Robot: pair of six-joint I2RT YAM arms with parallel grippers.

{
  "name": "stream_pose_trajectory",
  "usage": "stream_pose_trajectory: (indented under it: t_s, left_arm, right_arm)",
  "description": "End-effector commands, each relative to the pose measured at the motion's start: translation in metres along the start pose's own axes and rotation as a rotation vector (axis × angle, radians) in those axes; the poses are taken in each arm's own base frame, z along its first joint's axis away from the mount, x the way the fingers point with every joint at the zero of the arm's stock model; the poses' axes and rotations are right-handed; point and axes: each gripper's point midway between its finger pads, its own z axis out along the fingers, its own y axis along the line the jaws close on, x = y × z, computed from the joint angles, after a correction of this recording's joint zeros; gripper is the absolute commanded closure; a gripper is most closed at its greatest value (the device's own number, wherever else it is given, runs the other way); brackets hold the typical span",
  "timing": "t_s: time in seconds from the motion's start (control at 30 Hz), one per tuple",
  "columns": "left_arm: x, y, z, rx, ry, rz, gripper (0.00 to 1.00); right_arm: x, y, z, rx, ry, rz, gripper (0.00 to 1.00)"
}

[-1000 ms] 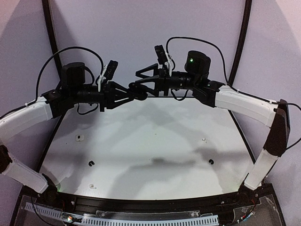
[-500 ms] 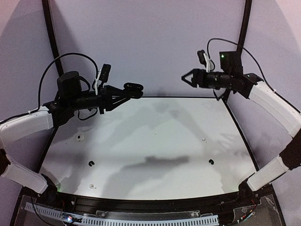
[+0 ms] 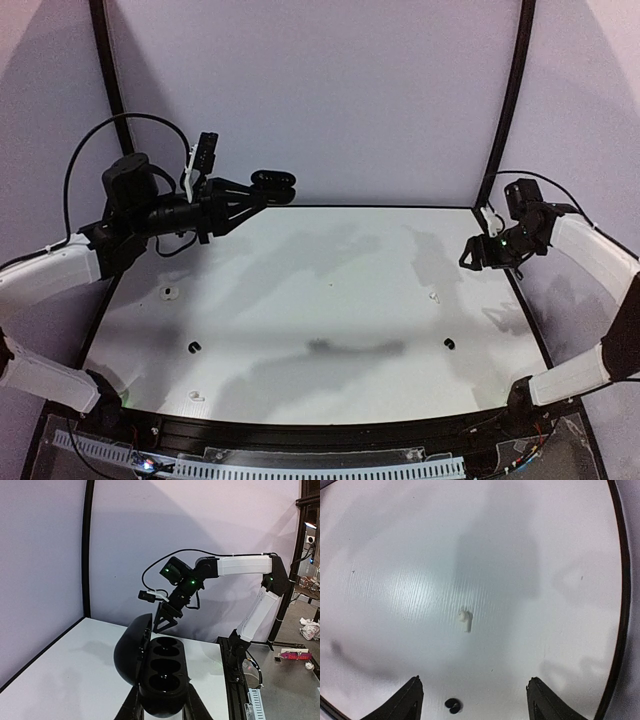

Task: Insert the wireless bluetooth earbuds into the charging case
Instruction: Pick up the right earbud from the center of the board.

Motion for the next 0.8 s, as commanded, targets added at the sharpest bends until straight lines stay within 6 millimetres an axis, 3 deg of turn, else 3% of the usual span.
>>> stream_pose_trajectory:
  t_s: [0.0, 0.03, 0.13, 0.3, 0.37, 0.53, 0.77]
  left_arm:
    - [-0.009, -0.009, -0.006, 0.018, -0.029, 0.029, 0.99]
    - [-0.01, -0.009, -0.007, 0.015, -0.031, 0.03, 0.99]
    - [-0.008, -0.009, -0.01, 0.002, -0.033, 0.033, 0.99]
    - [-0.008, -0.01, -0.009, 0.01, -0.03, 0.037, 0.99]
    - [-0.008, -0.01, -0.008, 0.015, -0.032, 0.041, 0.99]
    - [-0.008, -0.01, -0.007, 0.023, -0.034, 0.04, 0.99]
    - [-0.01, -0.01, -0.009, 0.01, -0.031, 0.044, 0.99]
  right_arm:
    - [-0.01, -0.006, 0.016, 0.014, -0.012, -0.386, 0.28]
    - [-0.001, -0.007, 0.02, -0.003, 0.022, -0.403, 0.28]
    - [0.071, 0.005, 0.039, -0.148, 0.233, -0.427, 0.3]
    - [0.094, 0.004, 0.042, -0.128, 0.2, -0.453, 0.34]
    - [0.108, 0.001, 0.049, -0.114, 0.233, -0.468, 0.41]
    - [0.108, 0.001, 0.057, -0.123, 0.241, -0.479, 0.48]
    - [0.127, 0.006, 0.077, -0.178, 0.286, -0.506, 0.49]
